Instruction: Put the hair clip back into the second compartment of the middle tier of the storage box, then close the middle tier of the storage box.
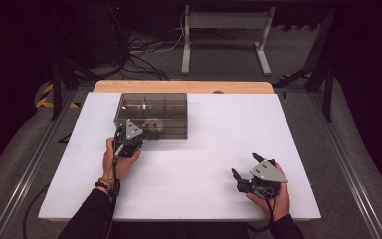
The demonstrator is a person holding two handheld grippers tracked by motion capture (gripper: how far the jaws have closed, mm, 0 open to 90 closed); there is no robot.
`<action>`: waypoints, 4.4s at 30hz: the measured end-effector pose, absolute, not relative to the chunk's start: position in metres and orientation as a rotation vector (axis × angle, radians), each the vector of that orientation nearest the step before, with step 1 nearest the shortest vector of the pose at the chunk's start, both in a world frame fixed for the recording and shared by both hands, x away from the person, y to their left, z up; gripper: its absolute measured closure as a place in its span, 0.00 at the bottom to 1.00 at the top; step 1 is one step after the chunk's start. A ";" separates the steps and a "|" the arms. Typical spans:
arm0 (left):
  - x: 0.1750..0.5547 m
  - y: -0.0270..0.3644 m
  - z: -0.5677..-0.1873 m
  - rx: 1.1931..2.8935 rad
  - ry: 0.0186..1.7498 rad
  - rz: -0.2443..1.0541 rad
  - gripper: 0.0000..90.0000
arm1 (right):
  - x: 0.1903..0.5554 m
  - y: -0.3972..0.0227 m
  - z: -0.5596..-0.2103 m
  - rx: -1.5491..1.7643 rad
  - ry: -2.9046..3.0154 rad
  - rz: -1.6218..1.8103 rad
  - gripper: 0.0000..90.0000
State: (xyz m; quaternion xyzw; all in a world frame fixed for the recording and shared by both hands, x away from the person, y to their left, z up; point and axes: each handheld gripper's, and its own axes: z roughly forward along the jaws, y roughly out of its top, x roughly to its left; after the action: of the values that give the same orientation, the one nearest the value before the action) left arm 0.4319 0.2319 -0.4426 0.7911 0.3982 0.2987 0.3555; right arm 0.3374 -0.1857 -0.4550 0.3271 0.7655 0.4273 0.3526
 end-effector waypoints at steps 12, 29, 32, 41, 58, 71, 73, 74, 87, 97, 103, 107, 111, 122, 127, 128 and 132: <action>0.430 0.233 -0.442 2.045 1.032 0.758 1.00 | 0.339 -0.186 -0.455 0.859 1.980 1.113 0.17; 0.401 0.236 -0.424 2.027 0.896 0.787 0.91 | 0.338 -0.186 -0.454 0.855 1.973 1.120 0.17; 0.391 0.234 -0.422 2.039 0.830 0.810 0.84 | 0.338 -0.186 -0.454 0.856 1.974 1.120 0.17; 0.373 0.236 -0.421 2.004 0.747 0.816 0.61 | 0.337 -0.186 -0.454 0.853 1.970 1.121 0.17; 0.351 0.250 -0.426 2.001 0.687 0.808 0.17 | 0.336 -0.187 -0.452 0.846 1.970 1.127 0.17; 0.340 0.260 -0.428 2.015 0.674 0.802 0.14 | 0.335 -0.186 -0.452 0.840 1.970 1.126 0.17; 0.338 0.263 -0.428 2.014 0.676 0.802 0.14 | 0.336 -0.186 -0.452 0.841 1.970 1.127 0.17; 0.337 0.265 -0.429 2.014 0.679 0.805 0.14 | 0.335 -0.186 -0.452 0.840 1.969 1.127 0.17; 0.329 0.280 -0.433 2.006 0.691 0.801 0.13 | 0.334 -0.186 -0.450 0.839 1.963 1.132 0.17; 0.322 0.287 -0.436 2.016 0.684 0.803 0.11 | 0.334 -0.185 -0.449 0.834 1.960 1.132 0.17; 0.316 0.298 -0.439 1.990 0.713 0.793 0.11 | 0.332 -0.184 -0.448 0.824 1.962 1.132 0.17; 0.315 0.302 -0.444 1.988 0.726 0.785 0.12 | 0.331 -0.185 -0.447 0.830 1.951 1.142 0.17; 0.312 0.306 -0.448 1.991 0.736 0.774 0.11 | 0.330 -0.183 -0.449 0.822 1.970 1.136 0.17; 0.310 0.307 -0.454 2.005 0.746 0.781 0.11 | 0.329 -0.181 -0.451 0.829 1.979 1.145 0.17; 0.310 0.306 -0.454 2.010 0.738 0.790 0.11 | 0.329 -0.182 -0.451 0.826 1.982 1.148 0.17; 0.310 0.306 -0.454 2.010 0.741 0.789 0.11 | 0.330 -0.182 -0.451 0.828 1.980 1.150 0.17; 0.309 0.305 -0.453 2.008 0.739 0.795 0.11 | 0.330 -0.182 -0.450 0.829 1.975 1.153 0.17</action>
State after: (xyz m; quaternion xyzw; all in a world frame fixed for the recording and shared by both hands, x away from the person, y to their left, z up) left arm 0.3088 0.3050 -0.4525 0.7997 0.2942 0.3168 0.4166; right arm 0.3295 -0.1824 -0.4502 0.3197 0.7615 0.4445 0.3470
